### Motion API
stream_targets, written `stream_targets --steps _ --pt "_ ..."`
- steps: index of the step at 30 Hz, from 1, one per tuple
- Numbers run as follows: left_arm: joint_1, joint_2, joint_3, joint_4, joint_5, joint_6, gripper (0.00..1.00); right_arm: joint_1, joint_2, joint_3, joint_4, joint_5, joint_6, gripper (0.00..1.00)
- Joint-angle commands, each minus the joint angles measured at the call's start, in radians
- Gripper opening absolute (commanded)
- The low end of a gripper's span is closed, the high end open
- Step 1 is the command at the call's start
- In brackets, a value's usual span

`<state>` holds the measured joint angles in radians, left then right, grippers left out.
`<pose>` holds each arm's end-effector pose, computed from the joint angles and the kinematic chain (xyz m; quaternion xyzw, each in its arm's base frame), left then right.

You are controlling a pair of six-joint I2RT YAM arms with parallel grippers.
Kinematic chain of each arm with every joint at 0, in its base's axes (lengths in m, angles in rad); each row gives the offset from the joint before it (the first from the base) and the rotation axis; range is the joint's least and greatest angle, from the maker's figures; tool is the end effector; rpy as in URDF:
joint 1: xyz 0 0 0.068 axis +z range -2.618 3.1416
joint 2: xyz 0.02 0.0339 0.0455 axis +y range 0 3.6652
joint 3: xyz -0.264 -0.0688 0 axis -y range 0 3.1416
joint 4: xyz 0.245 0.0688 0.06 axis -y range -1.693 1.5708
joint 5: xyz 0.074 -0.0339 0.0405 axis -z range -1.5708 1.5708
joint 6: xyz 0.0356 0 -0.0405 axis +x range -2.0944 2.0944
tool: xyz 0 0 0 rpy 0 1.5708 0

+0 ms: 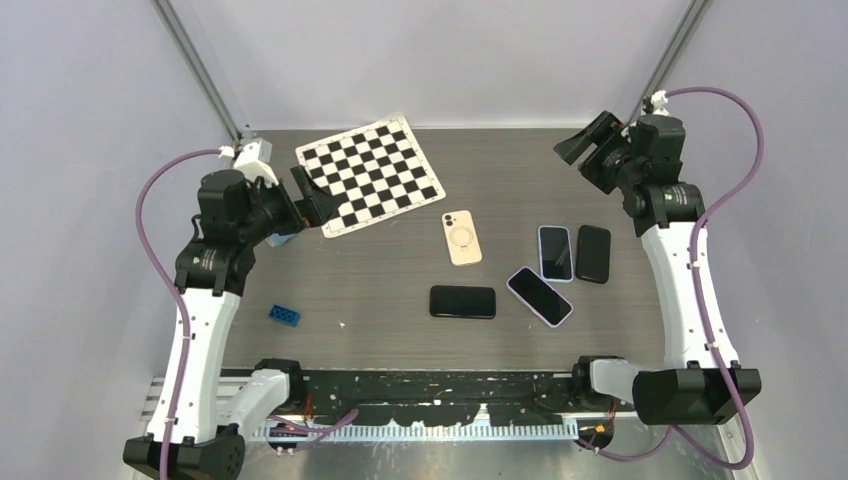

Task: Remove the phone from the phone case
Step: Pick up the phone at the center of the board.

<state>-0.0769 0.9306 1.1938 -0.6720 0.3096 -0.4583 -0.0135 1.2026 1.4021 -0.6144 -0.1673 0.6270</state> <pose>0.1809 -0.0248 0.4040 -0.0735 0.8270 -0.2677 0.4889 0.2531 0.0025 0.4232 0.2194 0.8066 0.2311 0.4979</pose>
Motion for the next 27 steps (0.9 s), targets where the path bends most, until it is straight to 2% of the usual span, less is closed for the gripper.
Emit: stream_targets --steps 1,12,14,15,17,21,27 --pt "0.002 -0.029 0.012 -0.004 0.000 0.030 1.00 0.013 0.016 -0.019 0.038 0.000 0.014 0.75" --pt "0.000 -0.030 -0.038 0.014 0.069 0.035 1.00 0.140 0.122 -0.076 0.049 0.059 -0.032 0.84" --pt "-0.002 -0.046 -0.055 0.030 0.094 0.034 1.00 0.175 0.145 -0.088 0.071 0.086 -0.026 0.88" --pt "-0.004 -0.052 -0.062 0.031 0.096 0.032 1.00 0.189 0.155 -0.088 0.080 0.110 -0.021 0.97" --pt "-0.004 -0.063 -0.066 0.017 0.095 0.032 1.00 0.232 0.190 -0.085 0.084 0.147 -0.021 0.99" --pt "-0.004 -0.088 -0.119 0.058 0.096 0.022 1.00 0.319 0.274 -0.066 0.089 0.227 -0.024 0.99" --pt "-0.005 -0.115 -0.240 0.199 0.068 -0.056 0.98 0.394 0.452 -0.032 0.059 0.237 -0.057 1.00"
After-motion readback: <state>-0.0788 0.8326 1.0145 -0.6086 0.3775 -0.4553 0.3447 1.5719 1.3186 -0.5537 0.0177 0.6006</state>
